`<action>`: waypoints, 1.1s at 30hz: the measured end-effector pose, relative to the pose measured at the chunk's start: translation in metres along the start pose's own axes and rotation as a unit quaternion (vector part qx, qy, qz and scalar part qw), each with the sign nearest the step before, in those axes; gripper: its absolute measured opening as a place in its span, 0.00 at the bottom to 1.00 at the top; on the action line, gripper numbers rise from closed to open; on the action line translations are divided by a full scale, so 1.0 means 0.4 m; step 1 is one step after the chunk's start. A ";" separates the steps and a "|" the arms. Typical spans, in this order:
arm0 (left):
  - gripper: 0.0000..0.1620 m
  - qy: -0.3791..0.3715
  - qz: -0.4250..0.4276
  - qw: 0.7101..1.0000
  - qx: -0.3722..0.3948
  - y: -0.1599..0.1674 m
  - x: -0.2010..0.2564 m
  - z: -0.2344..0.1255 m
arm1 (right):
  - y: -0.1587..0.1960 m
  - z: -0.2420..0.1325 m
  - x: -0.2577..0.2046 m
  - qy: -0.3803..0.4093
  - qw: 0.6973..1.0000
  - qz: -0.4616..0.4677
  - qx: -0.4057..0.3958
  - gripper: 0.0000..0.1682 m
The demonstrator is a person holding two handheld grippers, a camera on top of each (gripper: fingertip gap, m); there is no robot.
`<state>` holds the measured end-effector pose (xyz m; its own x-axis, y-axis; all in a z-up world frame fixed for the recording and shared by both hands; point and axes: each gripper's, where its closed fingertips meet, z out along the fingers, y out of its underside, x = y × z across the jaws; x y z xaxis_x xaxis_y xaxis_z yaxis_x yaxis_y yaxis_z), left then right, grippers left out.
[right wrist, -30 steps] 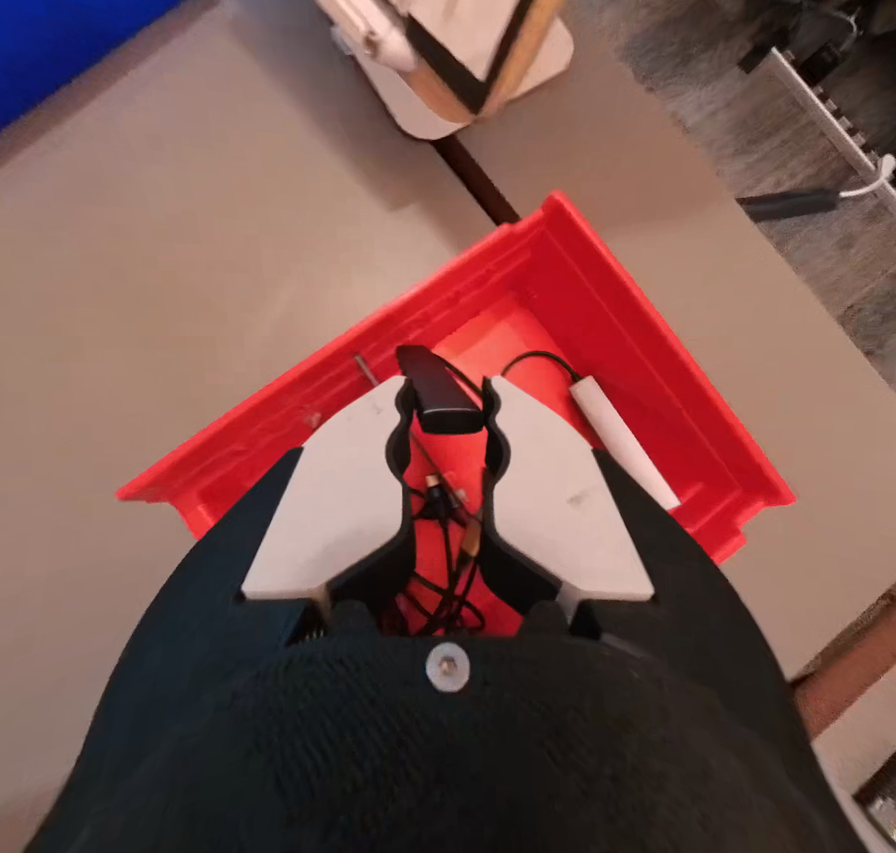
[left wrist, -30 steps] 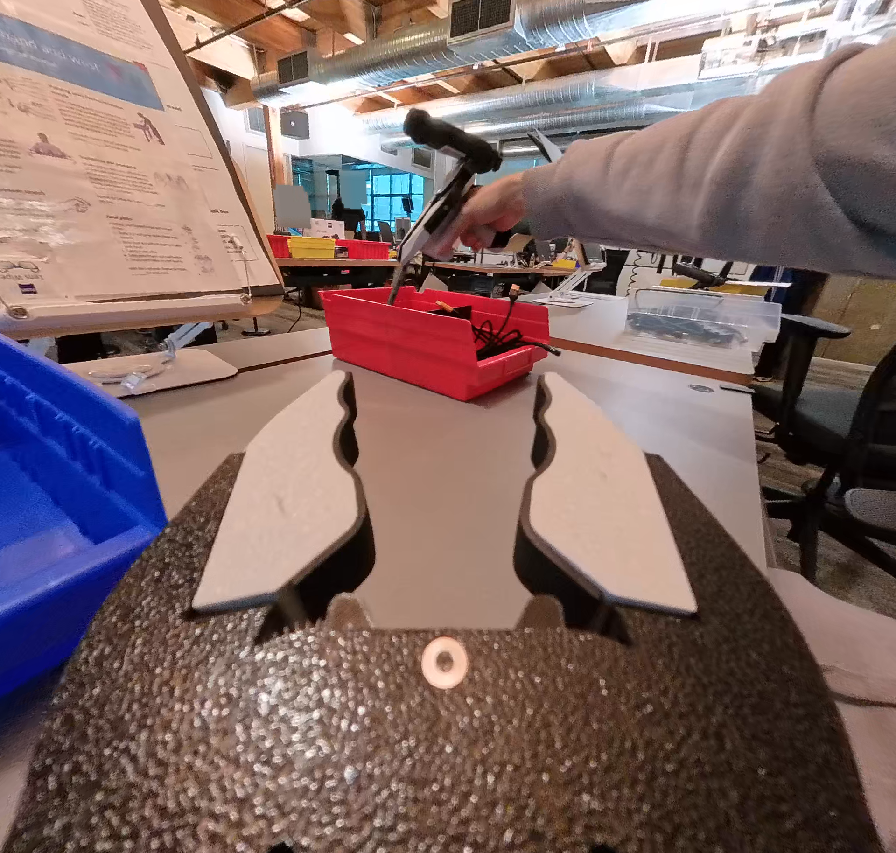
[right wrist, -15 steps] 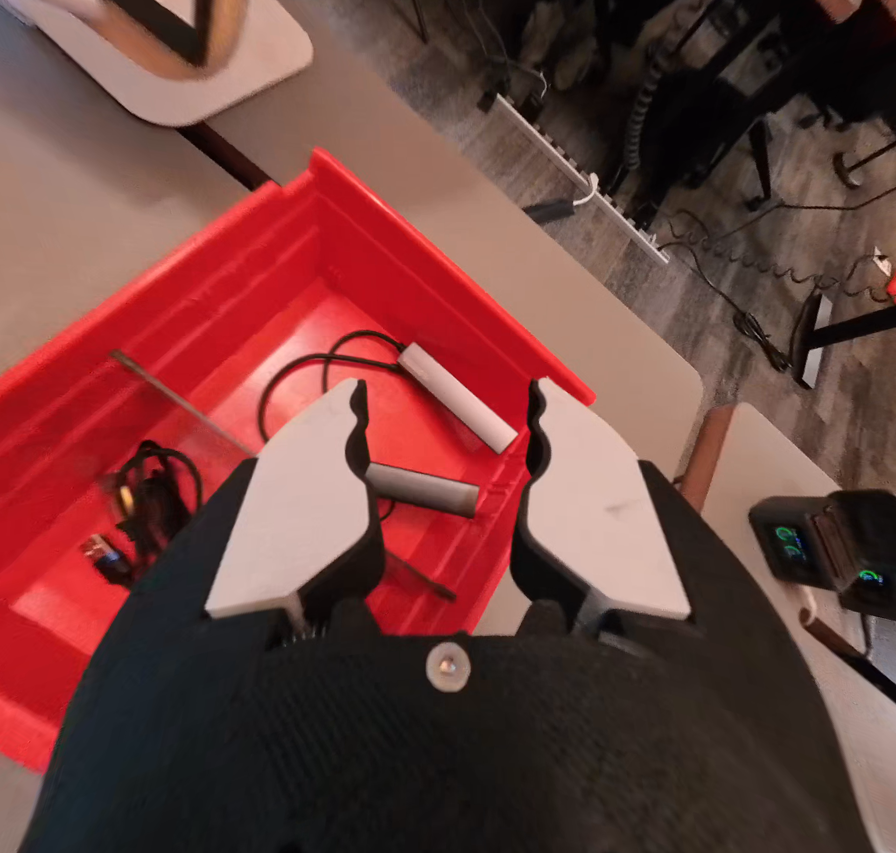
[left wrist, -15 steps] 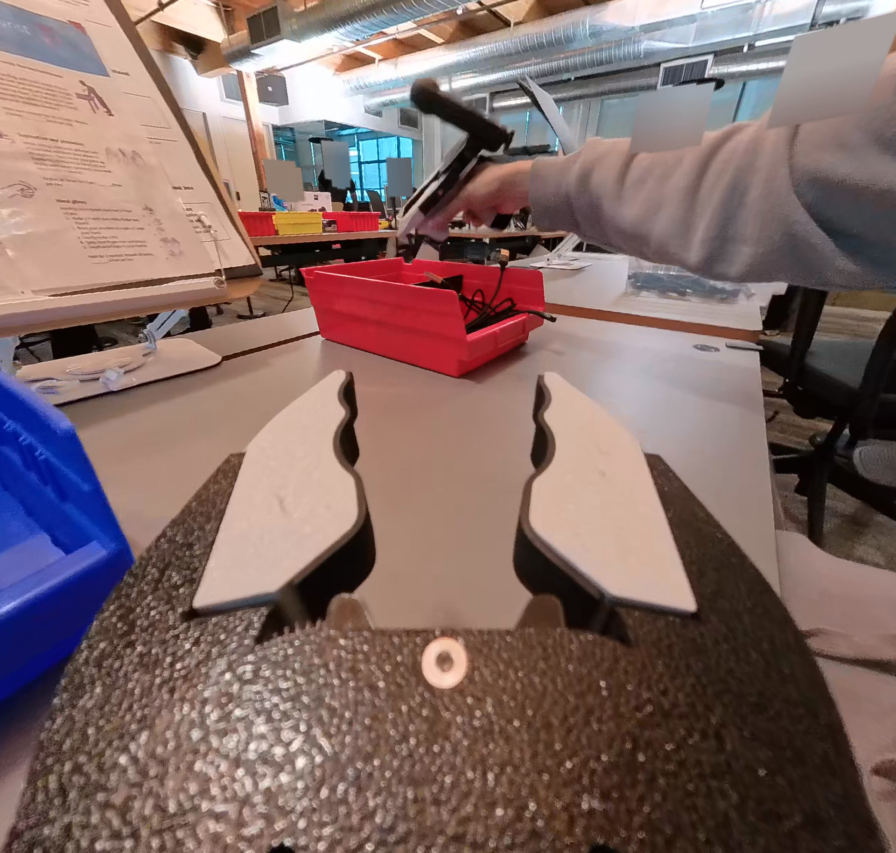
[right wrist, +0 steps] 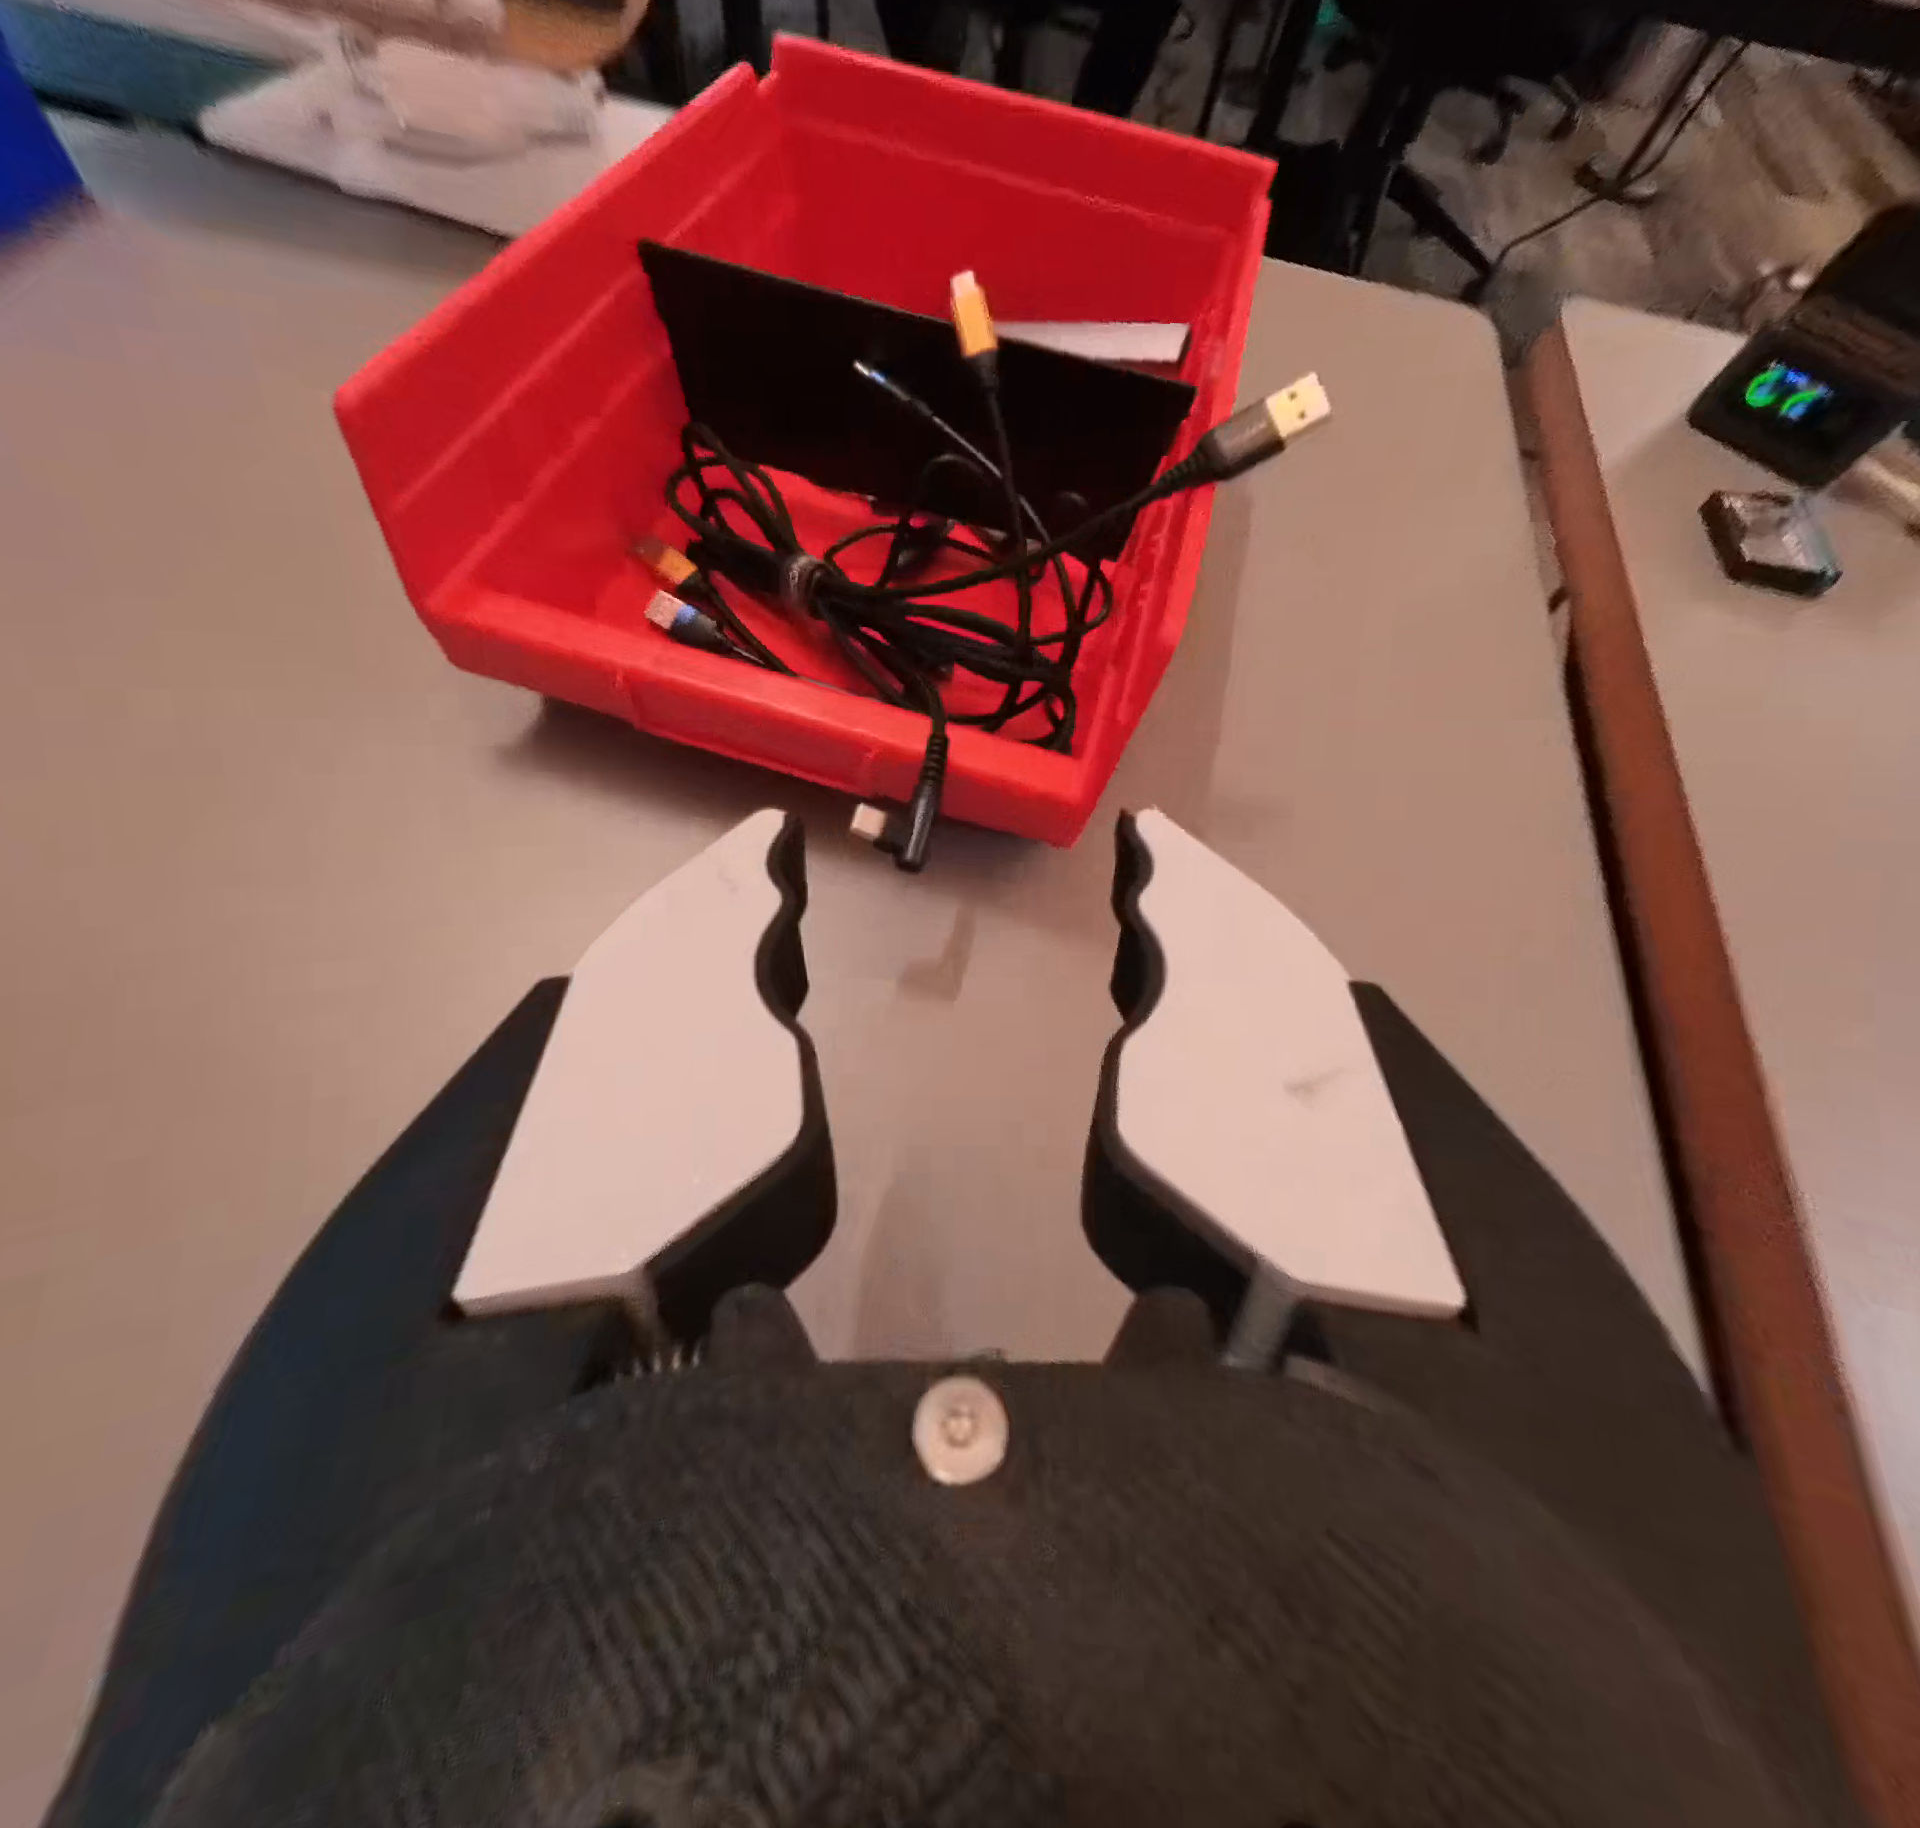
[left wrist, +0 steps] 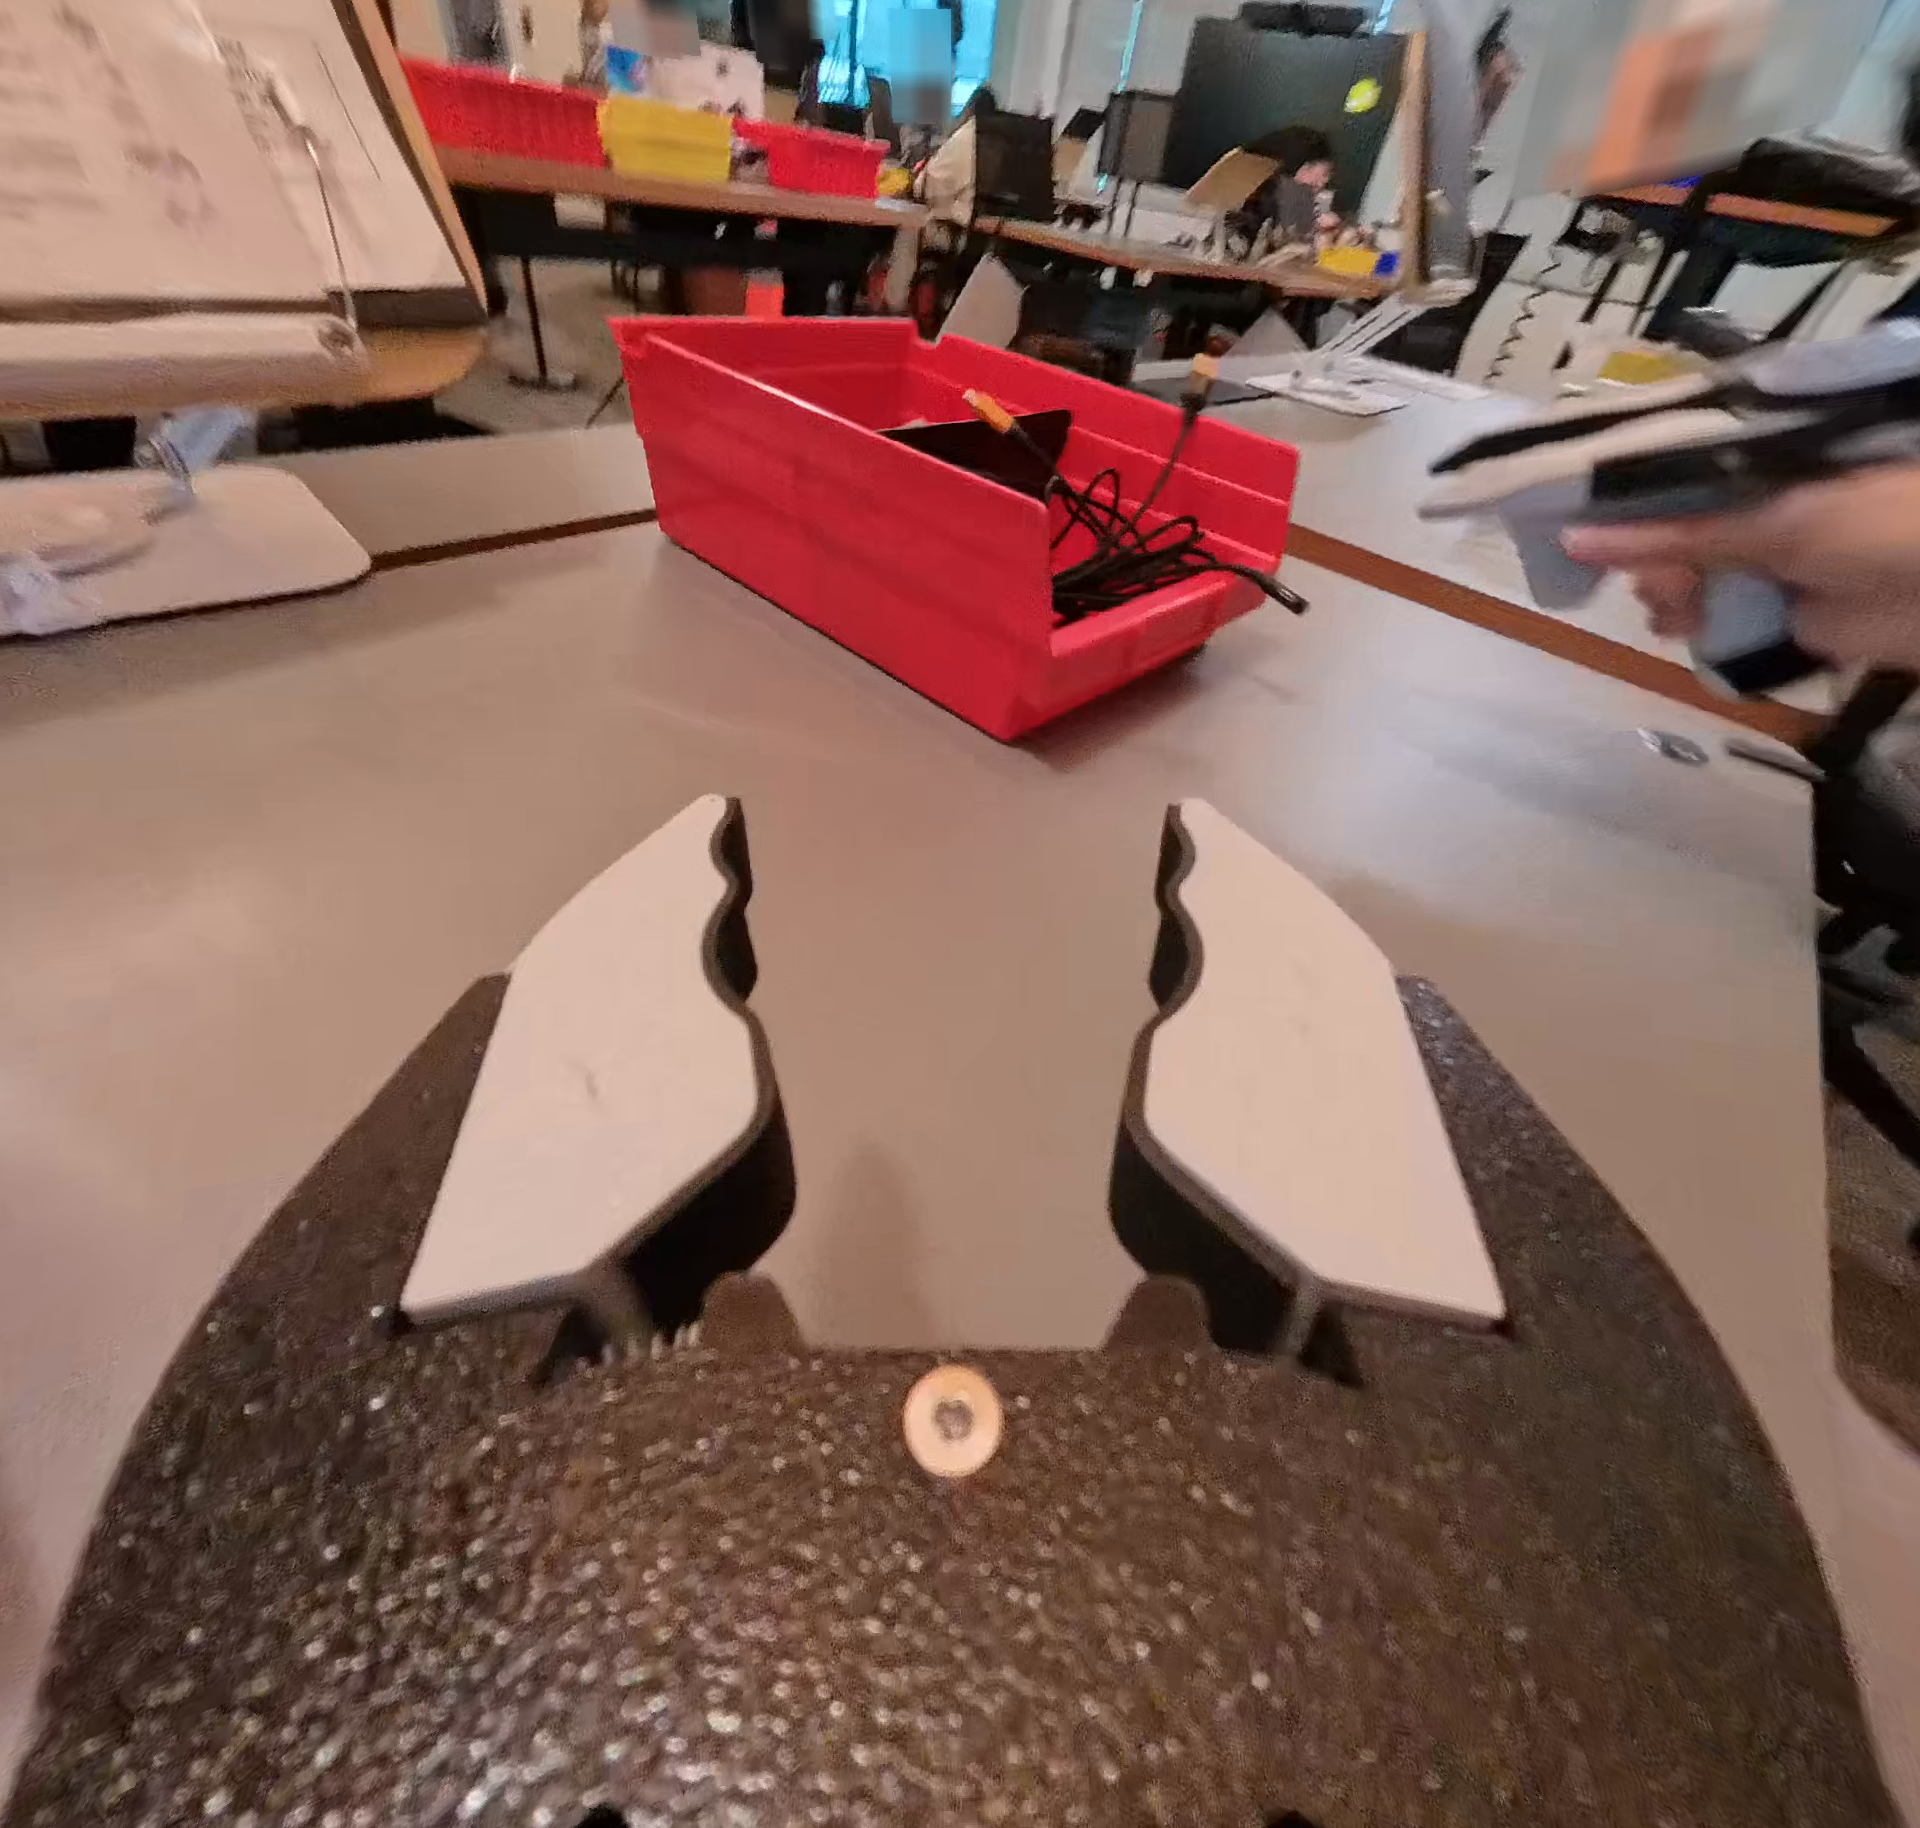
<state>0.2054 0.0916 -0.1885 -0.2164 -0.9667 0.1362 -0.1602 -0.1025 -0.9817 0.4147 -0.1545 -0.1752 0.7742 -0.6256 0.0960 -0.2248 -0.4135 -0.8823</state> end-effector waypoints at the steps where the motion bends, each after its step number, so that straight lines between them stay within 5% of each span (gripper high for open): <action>1: 0.47 -0.008 -0.011 1.000 -0.015 -0.010 0.004 0.048 | 0.013 0.000 -0.004 -0.006 1.000 0.030 0.008 0.33; 6: 0.51 -0.038 0.071 0.993 -0.089 -0.054 0.044 0.280 | 0.019 0.005 -0.022 -0.024 0.999 0.040 0.012 0.37; 14: 0.54 -0.114 0.106 0.977 -0.148 -0.048 0.032 0.522 | 0.024 0.014 -0.029 -0.042 0.998 0.053 0.017 0.38; 18: 0.35 -0.174 0.135 0.956 -0.192 -0.023 -0.031 0.574 | -0.002 0.014 -0.050 -0.065 0.995 0.066 0.039 0.38; 23: 0.06 -0.171 0.087 0.959 -0.208 -0.009 -0.094 0.538 | -0.021 0.005 -0.056 -0.044 0.997 0.042 0.047 0.38; 33: 0.05 -0.110 0.127 0.957 -0.236 0.033 -0.160 0.186 | -0.079 -0.036 -0.102 -0.030 0.998 -0.002 0.059 0.41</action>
<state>0.2888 0.1345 -0.2200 -0.1057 -0.9777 -0.1817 -0.5585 0.2095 -0.8026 0.3817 -0.1253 -0.1449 0.8099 -0.5817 0.0750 -0.1530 -0.3330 -0.9304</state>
